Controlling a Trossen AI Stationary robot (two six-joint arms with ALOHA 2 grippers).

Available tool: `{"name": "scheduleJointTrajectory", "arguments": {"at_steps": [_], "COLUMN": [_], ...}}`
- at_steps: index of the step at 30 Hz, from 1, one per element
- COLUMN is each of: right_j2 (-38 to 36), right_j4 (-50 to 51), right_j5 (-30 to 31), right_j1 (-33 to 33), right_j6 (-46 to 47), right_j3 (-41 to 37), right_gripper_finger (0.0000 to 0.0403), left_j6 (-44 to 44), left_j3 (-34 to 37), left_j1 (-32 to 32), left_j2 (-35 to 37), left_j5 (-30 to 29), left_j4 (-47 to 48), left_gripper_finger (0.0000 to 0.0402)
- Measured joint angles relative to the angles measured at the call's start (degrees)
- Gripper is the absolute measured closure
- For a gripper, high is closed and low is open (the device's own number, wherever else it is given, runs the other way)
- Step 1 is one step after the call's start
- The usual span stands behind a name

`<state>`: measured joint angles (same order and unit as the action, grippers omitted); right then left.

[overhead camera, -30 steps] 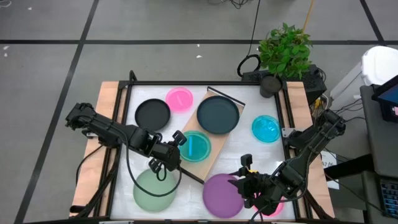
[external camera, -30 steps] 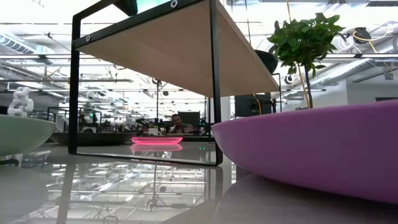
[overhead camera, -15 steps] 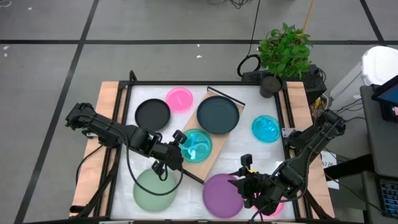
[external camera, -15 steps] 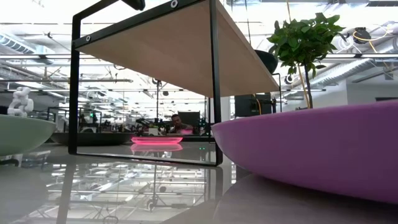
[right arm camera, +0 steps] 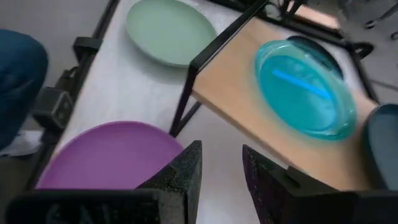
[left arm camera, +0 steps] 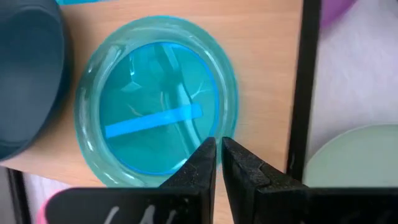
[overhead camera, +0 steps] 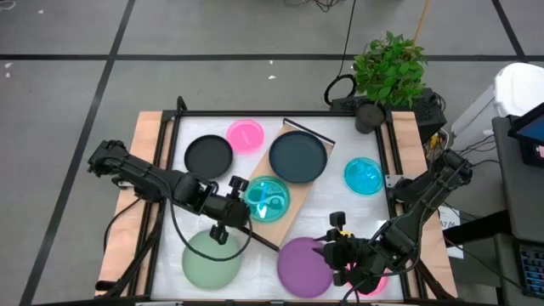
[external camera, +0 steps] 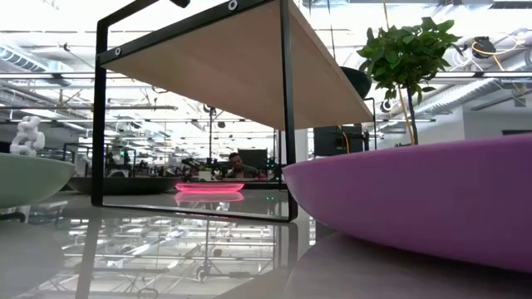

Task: Place and stack plates onto a shelf
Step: Stack the big violet plate on top of the big dark green plate

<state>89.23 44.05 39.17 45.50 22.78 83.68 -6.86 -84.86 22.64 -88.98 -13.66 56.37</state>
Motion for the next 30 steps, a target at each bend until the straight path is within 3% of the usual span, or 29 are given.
{"name": "scheduleJointTrajectory", "arguments": {"at_steps": [12,20,30], "right_j2": [0.36,1.68,10.11], "right_j4": [-9.12,-11.12,-13.87], "right_j5": [-19.65,-28.12,-42.5], "right_j1": [0.38,1.23,1.1], "right_j6": [9.44,15.86,15.58], "right_j3": [-7.46,-11.44,-11.54], "right_gripper_finger": [0.0304,0.0304,0.0304], "left_j6": [4.4,5.56,5.59], "left_j3": [2.93,13.66,23.48], "left_j1": [5.69,6.16,5.67], "left_j2": [6.98,13.85,18.35], "left_j5": [-7.72,-8.3,-10.28], "left_j4": [0.46,-7.74,-17.66], "left_gripper_finger": [0.0369,0.0369,0.0369]}}
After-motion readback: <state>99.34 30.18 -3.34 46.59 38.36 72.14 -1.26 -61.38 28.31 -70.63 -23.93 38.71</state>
